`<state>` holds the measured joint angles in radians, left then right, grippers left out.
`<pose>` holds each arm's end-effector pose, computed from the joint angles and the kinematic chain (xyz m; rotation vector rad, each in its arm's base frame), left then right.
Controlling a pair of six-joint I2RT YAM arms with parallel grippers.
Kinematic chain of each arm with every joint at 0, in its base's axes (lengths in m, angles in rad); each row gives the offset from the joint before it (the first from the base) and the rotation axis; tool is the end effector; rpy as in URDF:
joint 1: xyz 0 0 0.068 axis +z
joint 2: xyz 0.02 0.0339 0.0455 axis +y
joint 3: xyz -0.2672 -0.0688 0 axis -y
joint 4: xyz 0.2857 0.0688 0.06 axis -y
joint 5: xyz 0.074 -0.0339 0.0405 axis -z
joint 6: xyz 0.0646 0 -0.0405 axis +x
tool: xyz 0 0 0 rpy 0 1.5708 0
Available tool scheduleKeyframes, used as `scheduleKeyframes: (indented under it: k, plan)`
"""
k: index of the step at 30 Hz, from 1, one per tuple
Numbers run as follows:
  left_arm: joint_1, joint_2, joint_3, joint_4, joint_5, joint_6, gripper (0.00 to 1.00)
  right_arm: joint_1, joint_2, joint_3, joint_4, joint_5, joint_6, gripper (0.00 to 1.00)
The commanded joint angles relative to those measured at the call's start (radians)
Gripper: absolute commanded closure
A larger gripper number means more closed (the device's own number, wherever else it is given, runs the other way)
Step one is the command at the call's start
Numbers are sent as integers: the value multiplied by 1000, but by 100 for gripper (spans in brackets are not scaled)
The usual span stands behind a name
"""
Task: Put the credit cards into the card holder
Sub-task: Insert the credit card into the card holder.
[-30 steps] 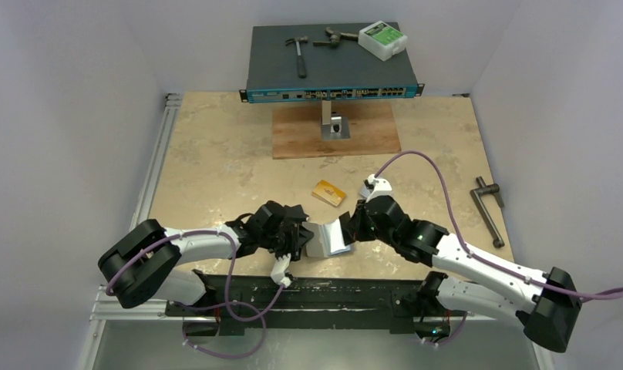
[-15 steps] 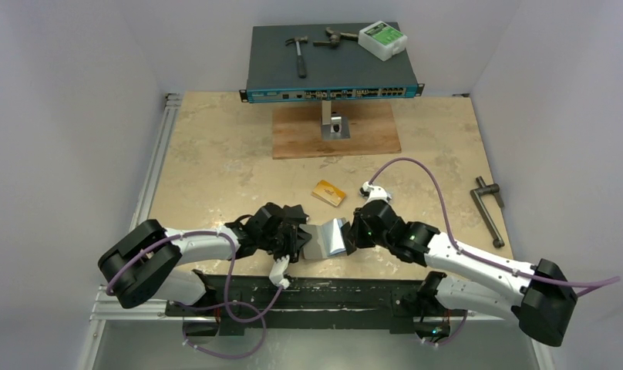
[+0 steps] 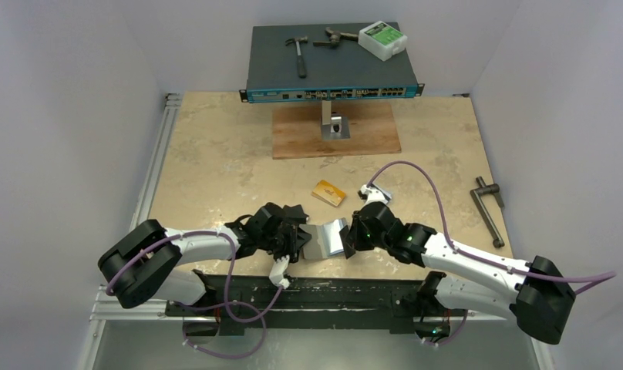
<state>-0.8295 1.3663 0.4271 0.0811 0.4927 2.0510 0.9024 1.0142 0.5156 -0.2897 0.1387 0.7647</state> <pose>0.1587 -0.2186 0.0809 2.2989 0.0856 0.0171 0.1655 0.1952 0.1586 -0.0983 2.4432 0.6323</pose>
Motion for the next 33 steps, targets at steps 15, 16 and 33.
scheduleKeyframes:
  k: [15,16,33]
  plan:
    - [7,-18,-13,-11,20,237,89,0,-44,4,-35,47,36,100]
    - [7,-17,-12,-10,20,238,89,-1,-42,3,-31,42,34,100]
    - [7,-27,-14,2,17,225,86,0,32,-10,52,-47,13,100]
